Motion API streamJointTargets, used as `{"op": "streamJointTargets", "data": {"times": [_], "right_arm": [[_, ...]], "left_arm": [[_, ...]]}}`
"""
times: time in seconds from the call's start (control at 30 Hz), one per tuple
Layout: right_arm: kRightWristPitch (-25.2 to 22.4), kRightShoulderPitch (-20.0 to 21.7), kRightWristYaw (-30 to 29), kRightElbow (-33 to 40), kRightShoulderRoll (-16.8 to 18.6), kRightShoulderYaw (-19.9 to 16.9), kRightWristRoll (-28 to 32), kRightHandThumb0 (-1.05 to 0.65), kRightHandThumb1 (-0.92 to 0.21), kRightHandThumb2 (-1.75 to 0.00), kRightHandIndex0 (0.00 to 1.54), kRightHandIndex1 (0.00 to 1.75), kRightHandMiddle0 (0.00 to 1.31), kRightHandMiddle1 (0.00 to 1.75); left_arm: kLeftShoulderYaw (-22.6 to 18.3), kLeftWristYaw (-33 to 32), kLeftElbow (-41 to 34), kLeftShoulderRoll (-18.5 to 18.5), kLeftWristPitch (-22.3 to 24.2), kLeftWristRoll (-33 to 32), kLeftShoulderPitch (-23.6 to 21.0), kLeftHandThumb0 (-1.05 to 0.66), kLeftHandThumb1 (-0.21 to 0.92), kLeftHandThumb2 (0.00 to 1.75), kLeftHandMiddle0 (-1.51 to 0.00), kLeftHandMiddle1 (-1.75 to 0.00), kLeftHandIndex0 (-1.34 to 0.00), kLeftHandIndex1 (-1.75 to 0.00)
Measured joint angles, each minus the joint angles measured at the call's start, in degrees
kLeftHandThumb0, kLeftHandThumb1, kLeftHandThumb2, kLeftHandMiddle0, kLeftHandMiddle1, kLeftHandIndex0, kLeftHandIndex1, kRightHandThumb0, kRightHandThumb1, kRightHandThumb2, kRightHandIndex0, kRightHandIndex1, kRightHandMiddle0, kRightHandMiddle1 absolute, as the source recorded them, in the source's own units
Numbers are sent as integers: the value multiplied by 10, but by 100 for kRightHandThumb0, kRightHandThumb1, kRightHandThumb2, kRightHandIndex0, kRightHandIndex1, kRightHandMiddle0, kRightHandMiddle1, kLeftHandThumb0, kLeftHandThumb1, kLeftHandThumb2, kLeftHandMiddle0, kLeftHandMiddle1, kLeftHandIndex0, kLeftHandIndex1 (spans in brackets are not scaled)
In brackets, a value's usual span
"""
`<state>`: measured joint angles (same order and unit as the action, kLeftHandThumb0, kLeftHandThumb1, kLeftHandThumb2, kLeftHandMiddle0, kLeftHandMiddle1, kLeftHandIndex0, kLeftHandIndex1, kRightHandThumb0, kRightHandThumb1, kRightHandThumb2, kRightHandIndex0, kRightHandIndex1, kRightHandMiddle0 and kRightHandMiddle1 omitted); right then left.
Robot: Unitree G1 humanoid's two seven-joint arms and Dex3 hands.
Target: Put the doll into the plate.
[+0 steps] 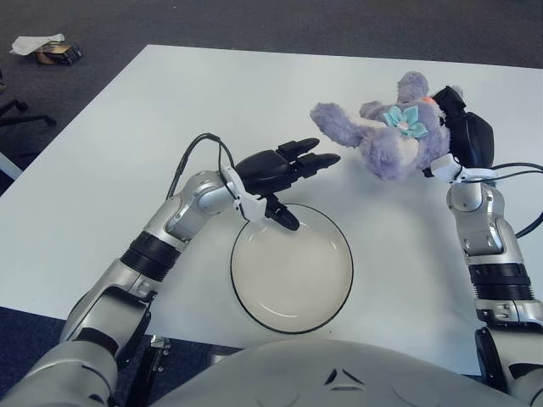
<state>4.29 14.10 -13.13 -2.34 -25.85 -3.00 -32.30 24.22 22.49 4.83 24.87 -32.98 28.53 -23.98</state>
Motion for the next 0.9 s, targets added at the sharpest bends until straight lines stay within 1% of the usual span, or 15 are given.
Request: {"op": "streamJointTargets", "data": {"times": [0.1, 0.3, 0.43, 0.63, 0.9], "right_arm": [[0, 0, 0, 0, -1, 0, 0, 0, -10, -157, 78, 174, 53, 175], [-1, 0, 4, 1, -1, 0, 2, 0, -5, -163, 82, 175, 57, 175], [-1, 0, 4, 1, -1, 0, 3, 0, -8, -159, 80, 173, 55, 175], [-1, 0, 5, 1, -1, -1, 5, 0, -9, -158, 79, 172, 54, 175], [-5, 0, 5, 2, -1, -1, 5, 0, -10, -158, 79, 173, 54, 175]], "left_arm": [[0, -11, 5, 0, -11, 15, 0, -97, 92, 34, -1, 0, 0, -36], [1, -35, 15, 0, -35, 39, 0, -97, 92, 33, -3, -2, 0, -43], [1, -48, 19, 0, -44, 52, 0, -96, 91, 32, -5, -3, 0, -47], [1, -50, 19, -1, -45, 60, 0, -94, 91, 32, -5, -3, 0, -51], [1, -50, 19, -2, -47, 60, 0, -96, 92, 30, -1, -1, 0, -39]]}}
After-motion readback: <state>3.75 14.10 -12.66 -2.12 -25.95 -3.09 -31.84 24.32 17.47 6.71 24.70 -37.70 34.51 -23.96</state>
